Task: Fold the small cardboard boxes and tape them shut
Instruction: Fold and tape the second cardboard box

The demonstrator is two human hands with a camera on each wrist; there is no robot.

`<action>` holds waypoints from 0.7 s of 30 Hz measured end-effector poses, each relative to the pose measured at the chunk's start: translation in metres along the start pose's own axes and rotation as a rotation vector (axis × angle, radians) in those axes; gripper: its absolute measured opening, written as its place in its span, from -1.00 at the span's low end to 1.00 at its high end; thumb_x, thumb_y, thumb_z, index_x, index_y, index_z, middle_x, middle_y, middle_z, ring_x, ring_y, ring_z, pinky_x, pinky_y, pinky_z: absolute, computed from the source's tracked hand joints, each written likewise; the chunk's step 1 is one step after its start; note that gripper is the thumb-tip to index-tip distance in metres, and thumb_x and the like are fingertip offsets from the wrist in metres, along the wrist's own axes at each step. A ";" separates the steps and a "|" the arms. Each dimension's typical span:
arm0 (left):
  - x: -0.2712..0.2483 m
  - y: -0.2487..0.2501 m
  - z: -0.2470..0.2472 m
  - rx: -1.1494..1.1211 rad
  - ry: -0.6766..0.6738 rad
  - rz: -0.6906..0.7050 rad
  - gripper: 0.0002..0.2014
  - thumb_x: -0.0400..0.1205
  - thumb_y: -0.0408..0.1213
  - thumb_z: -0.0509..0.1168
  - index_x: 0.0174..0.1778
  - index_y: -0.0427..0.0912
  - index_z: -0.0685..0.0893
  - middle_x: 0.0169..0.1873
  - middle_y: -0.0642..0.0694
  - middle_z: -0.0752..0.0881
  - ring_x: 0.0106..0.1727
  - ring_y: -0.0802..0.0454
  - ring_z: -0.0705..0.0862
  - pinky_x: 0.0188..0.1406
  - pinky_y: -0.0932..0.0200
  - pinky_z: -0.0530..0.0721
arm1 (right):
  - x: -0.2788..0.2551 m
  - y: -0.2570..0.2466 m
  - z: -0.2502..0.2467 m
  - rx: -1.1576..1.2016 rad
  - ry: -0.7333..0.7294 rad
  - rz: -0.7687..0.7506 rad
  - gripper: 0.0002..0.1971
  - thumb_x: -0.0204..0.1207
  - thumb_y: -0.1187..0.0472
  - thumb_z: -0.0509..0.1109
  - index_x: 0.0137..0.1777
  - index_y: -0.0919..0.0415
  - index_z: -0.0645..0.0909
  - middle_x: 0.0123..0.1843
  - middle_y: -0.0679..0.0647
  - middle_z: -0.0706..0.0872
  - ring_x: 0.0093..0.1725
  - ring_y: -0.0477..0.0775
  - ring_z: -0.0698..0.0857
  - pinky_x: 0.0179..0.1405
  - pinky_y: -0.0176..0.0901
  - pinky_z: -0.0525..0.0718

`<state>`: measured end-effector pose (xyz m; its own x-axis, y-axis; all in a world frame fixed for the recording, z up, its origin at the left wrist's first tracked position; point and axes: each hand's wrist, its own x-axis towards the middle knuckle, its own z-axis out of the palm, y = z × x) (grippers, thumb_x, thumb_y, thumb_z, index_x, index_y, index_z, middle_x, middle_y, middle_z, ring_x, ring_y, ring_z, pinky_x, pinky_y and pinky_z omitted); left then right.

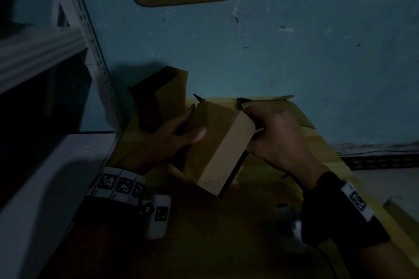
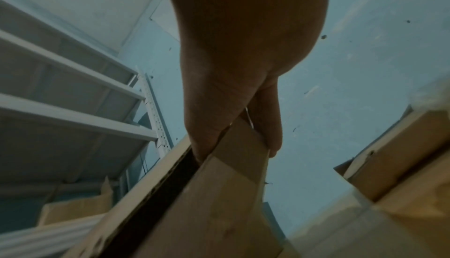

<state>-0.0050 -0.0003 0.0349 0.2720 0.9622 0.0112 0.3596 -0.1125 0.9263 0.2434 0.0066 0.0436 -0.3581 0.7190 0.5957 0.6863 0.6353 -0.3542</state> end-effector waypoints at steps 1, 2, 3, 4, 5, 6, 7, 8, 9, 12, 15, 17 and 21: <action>0.001 -0.001 0.000 0.006 0.013 0.007 -0.12 0.47 0.20 0.34 0.71 0.09 0.18 0.57 0.10 0.38 0.49 0.15 0.44 0.37 0.26 0.47 | 0.000 0.002 0.001 0.011 0.025 0.013 -0.51 0.34 -0.22 0.42 0.10 0.13 0.77 -0.12 0.02 0.87 -0.23 0.04 0.81 -0.33 0.09 0.73; 0.000 0.001 0.000 0.024 0.040 0.025 -0.16 0.47 0.15 0.31 0.69 0.06 0.22 0.59 0.07 0.37 0.51 0.13 0.42 0.42 0.20 0.45 | 0.001 0.003 0.001 0.026 0.056 0.029 -0.51 0.36 -0.22 0.40 0.05 0.16 0.78 -0.16 0.03 0.86 -0.27 0.05 0.79 -0.35 0.08 0.72; 0.000 0.001 -0.001 0.046 0.081 0.055 -0.20 0.49 0.12 0.30 0.68 0.03 0.27 0.58 0.06 0.39 0.50 0.16 0.42 0.44 0.19 0.45 | 0.002 0.004 0.001 0.033 0.086 0.048 -0.52 0.39 -0.21 0.40 0.02 0.19 0.79 -0.20 0.04 0.85 -0.30 0.04 0.78 -0.36 0.07 0.70; -0.001 0.002 -0.001 0.063 0.133 0.098 -0.25 0.51 0.09 0.29 0.65 -0.01 0.33 0.55 0.06 0.42 0.47 0.20 0.44 0.44 0.22 0.47 | 0.002 0.004 0.000 0.030 0.112 0.068 -0.55 0.41 -0.19 0.41 0.00 0.19 0.80 -0.22 0.02 0.84 -0.32 0.01 0.76 -0.37 0.05 0.69; -0.002 0.003 -0.003 0.073 0.191 0.136 -0.31 0.55 0.04 0.27 0.63 -0.06 0.38 0.52 0.06 0.47 0.43 0.23 0.47 0.42 0.27 0.52 | 0.002 0.004 0.000 0.026 0.135 0.087 -0.61 0.42 -0.15 0.43 -0.02 0.17 0.80 -0.23 0.00 0.84 -0.33 -0.02 0.75 -0.37 0.01 0.69; -0.002 0.005 -0.003 0.070 0.246 0.171 -0.36 0.57 0.01 0.25 0.60 -0.10 0.43 0.48 0.06 0.51 0.39 0.27 0.50 0.37 0.33 0.55 | 0.002 0.004 -0.001 0.025 0.156 0.108 -0.68 0.43 -0.10 0.46 -0.06 0.15 0.80 -0.26 -0.03 0.83 -0.34 -0.06 0.74 -0.37 -0.05 0.68; -0.002 0.005 -0.005 0.060 0.301 0.202 -0.38 0.57 0.01 0.23 0.57 -0.14 0.46 0.45 0.03 0.54 0.34 0.32 0.54 0.31 0.39 0.58 | 0.001 0.004 -0.001 0.023 0.178 0.128 -0.75 0.43 -0.06 0.50 -0.15 0.13 0.78 -0.30 -0.07 0.80 -0.37 -0.09 0.72 -0.39 -0.12 0.66; -0.003 0.007 -0.006 0.046 0.347 0.228 -0.39 0.57 0.01 0.20 0.55 -0.16 0.48 0.43 -0.01 0.57 0.28 0.39 0.55 0.24 0.45 0.60 | 0.001 0.004 -0.001 0.021 0.200 0.149 -0.78 0.43 -0.03 0.53 -0.27 0.11 0.72 -0.38 -0.11 0.74 -0.43 -0.15 0.67 -0.45 -0.26 0.58; -0.002 0.007 -0.007 0.027 0.391 0.240 -0.41 0.59 0.00 0.19 0.54 -0.17 0.49 0.41 -0.02 0.58 0.24 0.43 0.56 0.15 0.51 0.60 | 0.000 0.004 -0.001 0.022 0.226 0.178 -0.74 0.43 -0.02 0.55 -0.37 0.07 0.63 -0.46 -0.15 0.66 -0.49 -0.18 0.61 -0.52 -0.37 0.45; 0.000 0.008 -0.005 -0.080 0.464 0.211 -0.48 0.72 -0.13 0.18 0.62 -0.14 0.36 0.41 0.08 0.52 0.26 0.50 0.53 0.04 0.62 0.54 | 0.000 0.004 -0.003 0.053 0.327 0.278 -0.60 0.41 0.03 0.58 -0.50 0.00 0.44 -0.58 -0.19 0.50 -0.56 -0.16 0.52 -0.59 -0.41 0.34; 0.002 0.008 -0.002 -0.067 0.415 0.197 -0.33 0.69 -0.09 0.21 0.71 0.00 0.12 0.59 0.15 0.31 0.47 0.40 0.34 0.29 0.53 0.40 | 0.001 0.004 -0.005 0.056 0.401 0.330 -0.66 0.41 0.04 0.55 -0.47 0.13 0.53 -0.55 -0.06 0.58 -0.57 -0.12 0.53 -0.59 -0.34 0.36; 0.001 0.008 0.001 -0.033 0.313 0.223 -0.31 0.65 -0.17 0.28 0.70 -0.02 0.14 0.50 0.24 0.37 0.34 0.59 0.42 0.25 0.58 0.42 | 0.001 0.004 -0.004 0.027 0.410 0.338 -0.65 0.40 0.05 0.56 -0.46 0.14 0.51 -0.55 -0.05 0.56 -0.57 -0.12 0.48 -0.57 -0.33 0.38; 0.005 0.001 0.007 0.019 0.153 0.253 -0.08 0.45 -0.09 0.42 0.71 -0.07 0.12 0.44 0.31 0.40 0.48 0.41 0.41 0.28 0.55 0.46 | -0.002 -0.005 0.003 -0.038 0.332 0.367 -0.71 0.34 0.03 0.62 -0.38 0.12 0.58 -0.49 -0.07 0.61 -0.52 -0.17 0.53 -0.58 -0.31 0.49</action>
<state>0.0030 0.0024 0.0332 0.2179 0.9291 0.2987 0.3146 -0.3566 0.8797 0.2386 0.0032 0.0420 0.1285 0.7605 0.6365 0.7539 0.3421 -0.5609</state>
